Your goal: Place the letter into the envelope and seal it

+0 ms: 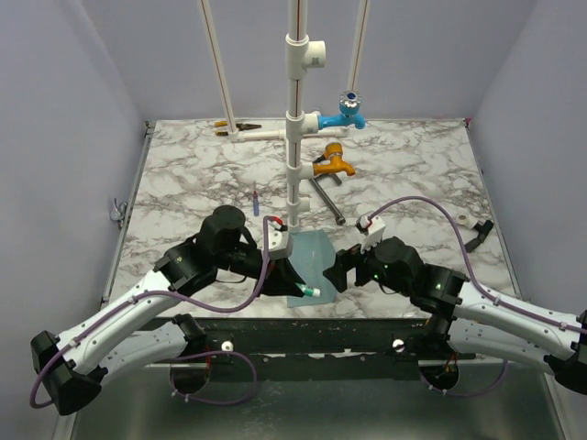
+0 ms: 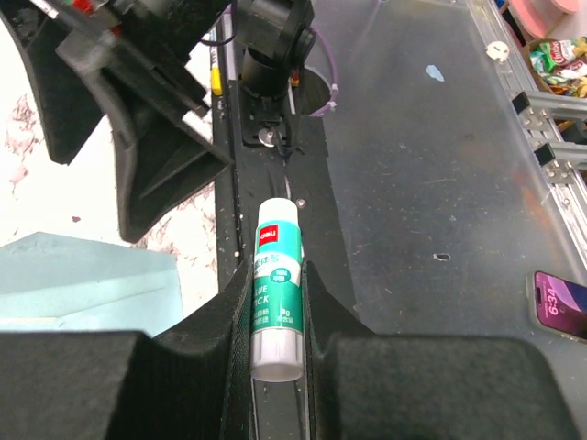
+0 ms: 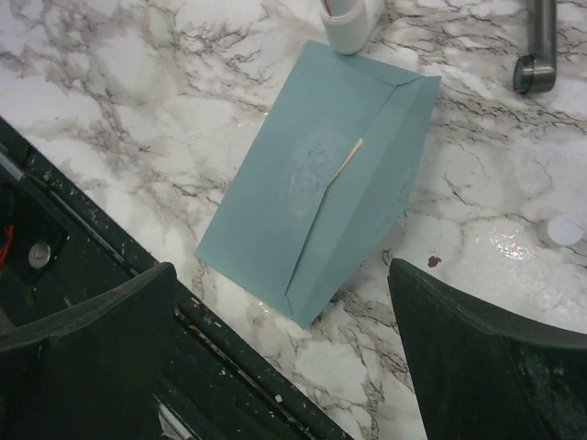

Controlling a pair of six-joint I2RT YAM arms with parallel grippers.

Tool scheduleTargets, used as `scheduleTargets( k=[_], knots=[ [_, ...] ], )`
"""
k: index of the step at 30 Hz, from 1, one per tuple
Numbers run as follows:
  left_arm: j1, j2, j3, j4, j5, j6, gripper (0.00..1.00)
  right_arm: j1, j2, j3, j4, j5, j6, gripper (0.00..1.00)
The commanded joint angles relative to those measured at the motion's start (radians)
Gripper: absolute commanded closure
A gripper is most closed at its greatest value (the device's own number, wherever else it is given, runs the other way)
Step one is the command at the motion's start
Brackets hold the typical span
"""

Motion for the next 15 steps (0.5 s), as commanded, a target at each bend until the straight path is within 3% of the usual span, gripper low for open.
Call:
scheduleTargets(
  k=[1,4,7,10,15],
  knots=[
    [0.031,-0.019,-0.021,0.063,-0.008,-0.021,1.0,-0.004,-0.033,0.0,0.043,-0.095,-0.056,0.0],
    [0.039,-0.017,-0.024,0.069,-0.067,-0.036,1.0,-0.005,-0.027,0.003,0.034,-0.079,-0.059,0.0],
    [0.043,0.014,-0.013,0.045,-0.289,-0.016,1.0,-0.009,0.032,0.017,-0.004,-0.008,-0.021,0.0],
    [0.047,0.104,0.049,-0.067,-0.455,0.044,1.0,-0.017,0.094,0.046,-0.051,0.1,0.04,0.0],
    [0.046,0.282,0.15,-0.187,-0.587,-0.054,1.0,-0.028,0.121,0.029,-0.025,0.236,0.146,0.0]
  ],
)
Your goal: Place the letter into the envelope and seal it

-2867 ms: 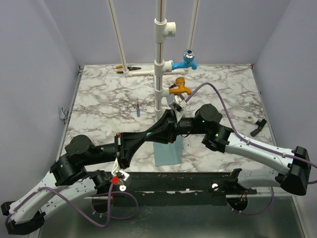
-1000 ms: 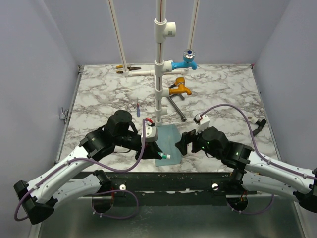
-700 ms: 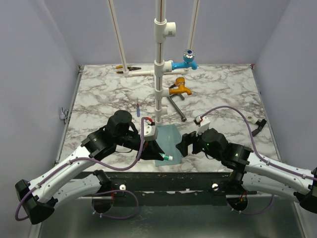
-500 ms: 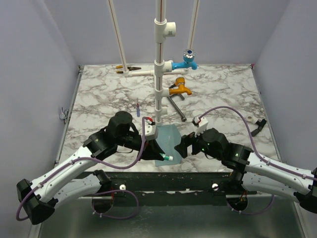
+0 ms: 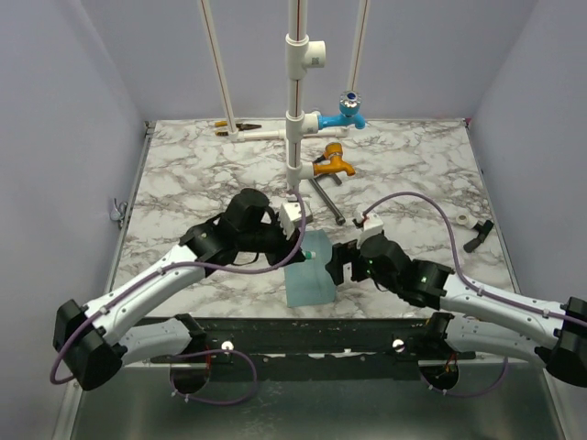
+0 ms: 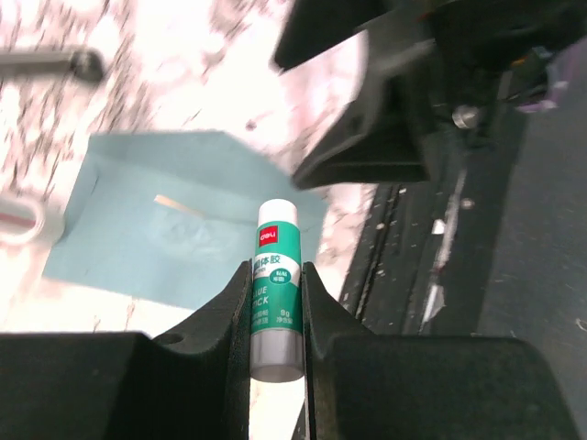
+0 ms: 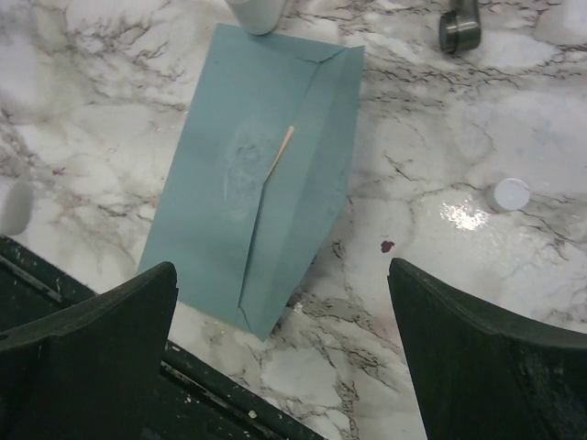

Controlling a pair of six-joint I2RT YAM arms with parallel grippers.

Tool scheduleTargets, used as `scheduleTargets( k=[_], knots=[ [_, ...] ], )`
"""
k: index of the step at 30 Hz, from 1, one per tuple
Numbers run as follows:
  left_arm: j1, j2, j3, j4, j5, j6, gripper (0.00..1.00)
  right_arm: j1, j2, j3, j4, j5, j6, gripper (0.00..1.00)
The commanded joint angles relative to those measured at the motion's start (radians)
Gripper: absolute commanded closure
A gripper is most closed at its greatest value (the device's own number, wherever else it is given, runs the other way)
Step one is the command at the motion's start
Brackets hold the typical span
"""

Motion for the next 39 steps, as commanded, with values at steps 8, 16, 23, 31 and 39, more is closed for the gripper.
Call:
scheduleTargets(
  k=[8,16,23,31,39],
  knots=[
    [-0.03,0.389,0.184,-0.245,-0.315,-0.242,1.0,-0.032,0.165,-0.036,0.18,0.115,0.124,0.02],
    [-0.097,0.56,0.257,-0.289,-0.372,-0.357,1.0,-0.032,0.25,-0.073,0.23,0.13,0.14,0.05],
    [-0.113,0.65,0.326,-0.309,-0.466,-0.352,1.0,-0.044,0.289,-0.116,0.295,0.146,0.142,0.05],
    [-0.133,0.736,0.396,-0.326,-0.548,-0.33,1.0,-0.05,0.392,-0.118,0.349,0.127,0.136,0.05],
    [-0.145,0.829,0.422,-0.376,-0.598,-0.285,1.0,-0.049,0.375,-0.121,0.361,0.128,0.119,0.06]
  ],
)
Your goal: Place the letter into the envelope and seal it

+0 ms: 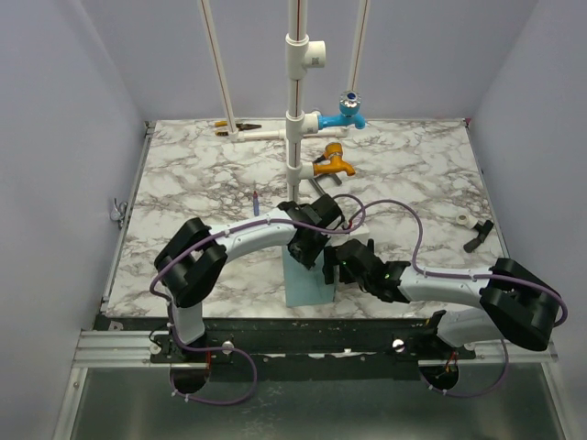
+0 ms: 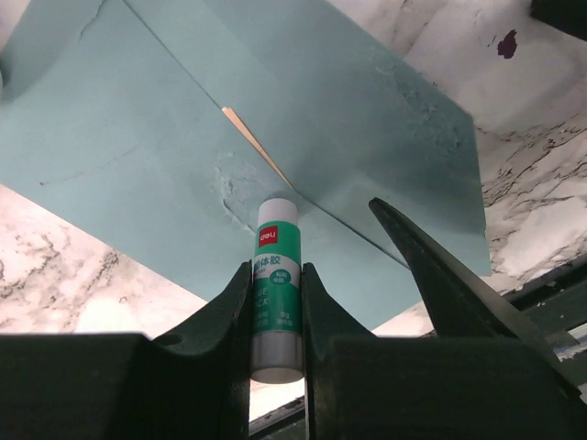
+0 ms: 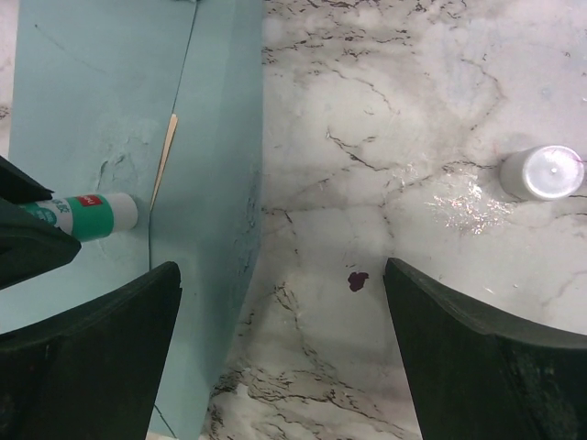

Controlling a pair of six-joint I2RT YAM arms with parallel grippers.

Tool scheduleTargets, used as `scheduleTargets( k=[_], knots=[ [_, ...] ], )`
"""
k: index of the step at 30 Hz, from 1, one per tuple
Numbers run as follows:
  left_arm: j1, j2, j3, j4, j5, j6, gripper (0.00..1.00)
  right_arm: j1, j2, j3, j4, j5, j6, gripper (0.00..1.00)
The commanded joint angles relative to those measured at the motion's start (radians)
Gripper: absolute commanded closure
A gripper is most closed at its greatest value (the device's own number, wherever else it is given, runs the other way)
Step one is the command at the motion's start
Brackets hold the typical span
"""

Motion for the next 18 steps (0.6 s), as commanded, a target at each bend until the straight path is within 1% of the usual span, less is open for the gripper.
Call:
scheduleTargets(
  k=[1,4,8,12,14,18],
  knots=[
    [-0.016,0.066,0.031,-0.057,-0.084,0.06,1.0,-0.006,-0.021,-0.018,0.058,0.012,-0.011,0.06],
    [-0.022,0.108,0.054,-0.074,-0.096,0.097,1.0,-0.006,-0.025,-0.018,0.056,0.009,-0.015,0.06],
    [-0.045,0.114,0.075,-0.115,-0.088,0.149,1.0,-0.006,-0.033,-0.013,0.035,0.014,-0.022,0.06],
    [-0.056,0.099,0.08,-0.151,-0.053,0.191,1.0,-0.006,-0.022,-0.019,0.075,-0.011,-0.028,0.07],
    [-0.064,0.112,0.084,-0.153,-0.058,0.2,1.0,-0.006,-0.008,-0.014,0.088,-0.026,-0.028,0.07],
    [-0.065,0.182,0.166,-0.153,-0.101,0.223,1.0,-0.006,0.001,-0.004,0.081,-0.034,-0.03,0.08]
  ],
)
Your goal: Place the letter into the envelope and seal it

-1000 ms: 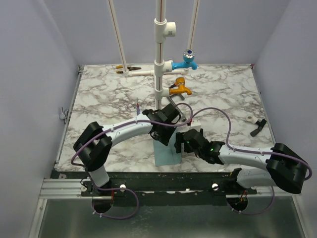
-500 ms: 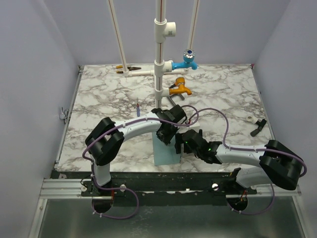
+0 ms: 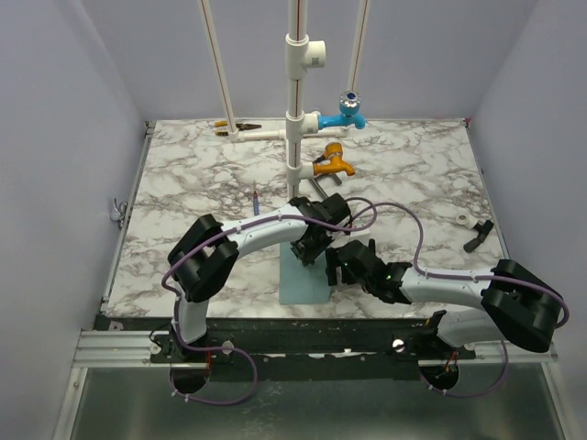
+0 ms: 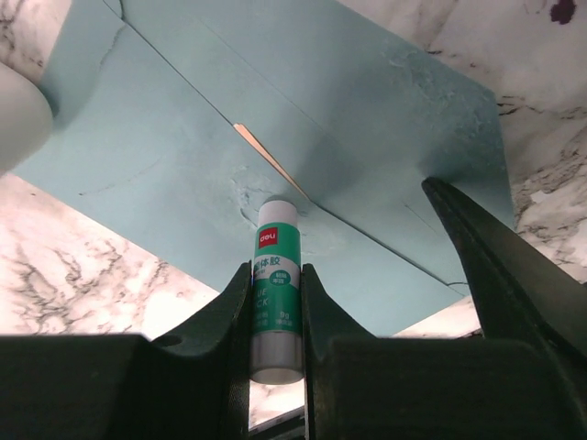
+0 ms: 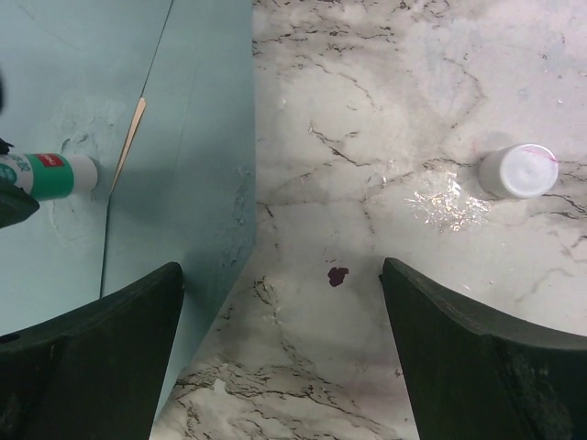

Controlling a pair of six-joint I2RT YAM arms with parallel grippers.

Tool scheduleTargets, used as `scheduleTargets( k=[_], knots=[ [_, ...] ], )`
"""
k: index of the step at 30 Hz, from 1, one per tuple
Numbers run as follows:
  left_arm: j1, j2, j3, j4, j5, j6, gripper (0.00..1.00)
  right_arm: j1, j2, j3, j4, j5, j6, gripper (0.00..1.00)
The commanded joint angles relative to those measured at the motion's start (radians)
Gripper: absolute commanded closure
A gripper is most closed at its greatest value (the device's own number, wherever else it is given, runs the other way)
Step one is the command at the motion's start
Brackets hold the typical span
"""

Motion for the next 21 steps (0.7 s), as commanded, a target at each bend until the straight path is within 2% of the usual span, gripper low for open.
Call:
scheduleTargets(
  k=[1,4,8,12,17,19,21],
  knots=[
    [-0.041,0.122,0.087,-0.039,-0.038,0.079,1.0,0.0,0.01,0.01,0.083,-0.036,0.017,0.08],
    [-0.042,0.14,0.107,-0.058,-0.013,0.079,1.0,0.0,-0.019,-0.006,0.11,-0.066,0.011,0.14],
    [-0.047,0.093,0.03,-0.068,0.024,0.049,1.0,0.0,-0.048,-0.026,0.178,-0.137,0.005,0.38],
    [-0.046,0.078,0.003,-0.056,0.021,0.033,1.0,0.0,-0.042,-0.046,0.221,-0.153,0.038,0.41],
    [-0.047,0.091,0.04,-0.052,0.029,0.03,1.0,-0.003,0.004,-0.057,0.299,-0.203,0.084,0.57],
    [-0.047,0.086,0.035,-0.052,0.054,0.03,1.0,-0.009,0.033,-0.043,0.292,-0.196,0.095,0.65],
    [-0.047,0.077,0.023,-0.053,0.059,0.037,1.0,-0.018,0.057,-0.034,0.291,-0.187,0.099,0.79]
  ],
)
